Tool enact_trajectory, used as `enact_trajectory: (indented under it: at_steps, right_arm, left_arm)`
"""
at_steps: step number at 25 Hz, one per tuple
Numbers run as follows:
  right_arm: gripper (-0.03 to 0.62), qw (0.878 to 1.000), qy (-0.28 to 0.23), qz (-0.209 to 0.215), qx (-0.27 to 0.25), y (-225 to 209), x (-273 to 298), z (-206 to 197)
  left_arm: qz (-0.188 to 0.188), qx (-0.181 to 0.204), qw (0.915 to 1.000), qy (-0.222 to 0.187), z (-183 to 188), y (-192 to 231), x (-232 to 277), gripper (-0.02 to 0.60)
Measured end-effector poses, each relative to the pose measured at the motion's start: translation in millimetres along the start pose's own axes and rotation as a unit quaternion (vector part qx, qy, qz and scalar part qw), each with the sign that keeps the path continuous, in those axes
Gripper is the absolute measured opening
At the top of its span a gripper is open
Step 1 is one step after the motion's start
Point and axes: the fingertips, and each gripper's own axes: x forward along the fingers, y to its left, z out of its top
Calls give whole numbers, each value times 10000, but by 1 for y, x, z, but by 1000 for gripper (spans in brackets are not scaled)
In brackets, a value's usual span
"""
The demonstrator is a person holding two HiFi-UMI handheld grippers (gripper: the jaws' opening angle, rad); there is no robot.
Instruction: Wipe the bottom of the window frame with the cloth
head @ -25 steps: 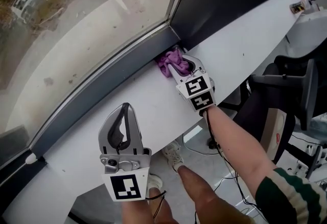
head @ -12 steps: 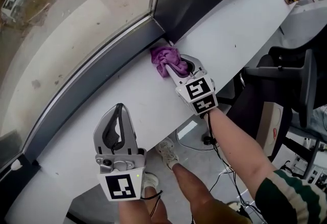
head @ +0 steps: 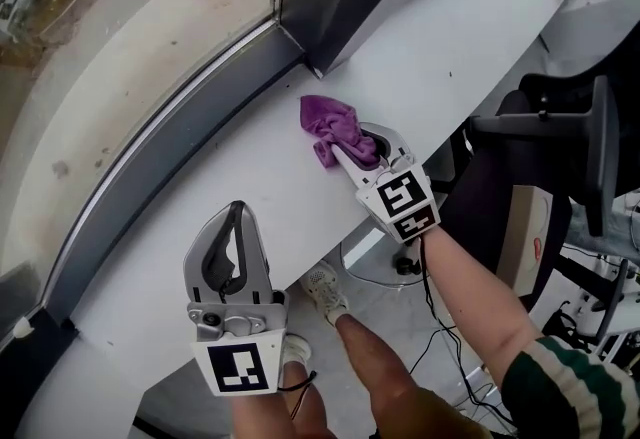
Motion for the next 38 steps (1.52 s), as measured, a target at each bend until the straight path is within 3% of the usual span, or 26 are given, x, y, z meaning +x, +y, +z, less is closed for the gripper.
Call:
enact_trajectory:
  at_steps: [5, 15, 38]
  right_arm:
    - [152, 10000, 42, 68, -57, 6, -18, -18]
    - [152, 9999, -30, 40, 117, 17, -36, -31]
    - [150, 9935, -509, -108, 1008, 34, -73, -41]
  left_arm:
    - [-141, 63, 9999, 8, 0, -9, -1, 6]
    - [-15, -48, 9999, 123, -19, -15, -11, 6]
    - [-66, -25, 9997, 229, -29, -23, -27, 6]
